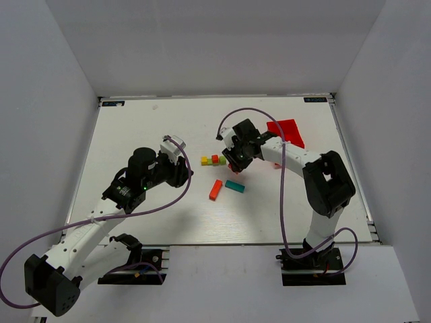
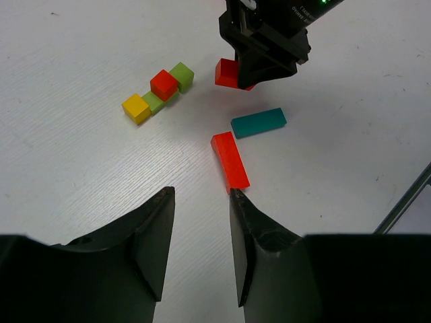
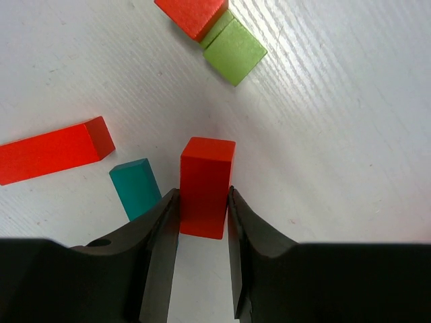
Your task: Build the wood block tower
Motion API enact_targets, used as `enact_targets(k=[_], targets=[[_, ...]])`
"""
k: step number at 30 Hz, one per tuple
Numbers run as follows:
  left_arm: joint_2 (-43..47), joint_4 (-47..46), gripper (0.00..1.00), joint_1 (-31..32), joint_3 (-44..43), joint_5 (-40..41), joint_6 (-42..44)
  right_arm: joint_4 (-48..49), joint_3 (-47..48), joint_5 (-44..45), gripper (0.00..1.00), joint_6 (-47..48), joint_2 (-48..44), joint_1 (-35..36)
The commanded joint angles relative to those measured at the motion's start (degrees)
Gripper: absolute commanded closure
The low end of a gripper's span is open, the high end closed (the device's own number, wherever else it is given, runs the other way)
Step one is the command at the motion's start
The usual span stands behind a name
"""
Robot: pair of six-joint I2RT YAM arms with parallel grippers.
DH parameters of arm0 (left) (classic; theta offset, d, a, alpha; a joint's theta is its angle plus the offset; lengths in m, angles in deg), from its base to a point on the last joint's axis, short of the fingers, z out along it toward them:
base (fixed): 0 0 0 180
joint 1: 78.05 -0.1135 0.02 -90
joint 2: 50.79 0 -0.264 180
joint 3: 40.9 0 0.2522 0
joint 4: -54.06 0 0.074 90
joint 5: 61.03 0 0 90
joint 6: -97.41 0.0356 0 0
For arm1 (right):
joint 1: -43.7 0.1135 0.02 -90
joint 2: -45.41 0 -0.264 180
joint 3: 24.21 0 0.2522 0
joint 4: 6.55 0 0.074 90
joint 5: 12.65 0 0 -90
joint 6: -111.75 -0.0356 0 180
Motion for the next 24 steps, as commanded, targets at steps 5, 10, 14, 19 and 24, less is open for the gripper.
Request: enact_targets(k=[5,10,14,19,24], targets=[[1.24,-0.12,0.51,-0.29,-1.24,-0.53,-0.53,2.38,2.88,-3.56,1.0,7.16,-3.32,0.24],[1.76,-0.12,0.51,-0.29,-1.24,-0.53,-0.53,1.41,6.48,-4.62,1.0,11.29,-1.39,0.24],[1.76,-0.12,0.51,-0.29,-1.24,-0.53,-0.53,0.71,8.68,-4.97,1.0,13.31,0.45,0.42],[1.76,-0.12,0.51,-0.29,-1.24,-0.53,-0.53,0.53,11.14,-6.12,1.0,15.6,1.77,0.24],[1.76,-0.12,0.51,-0.29,-1.24,-0.53,-0.53,-1.48,14.66,-8.22,1.0,18.5,3.7,0.24]])
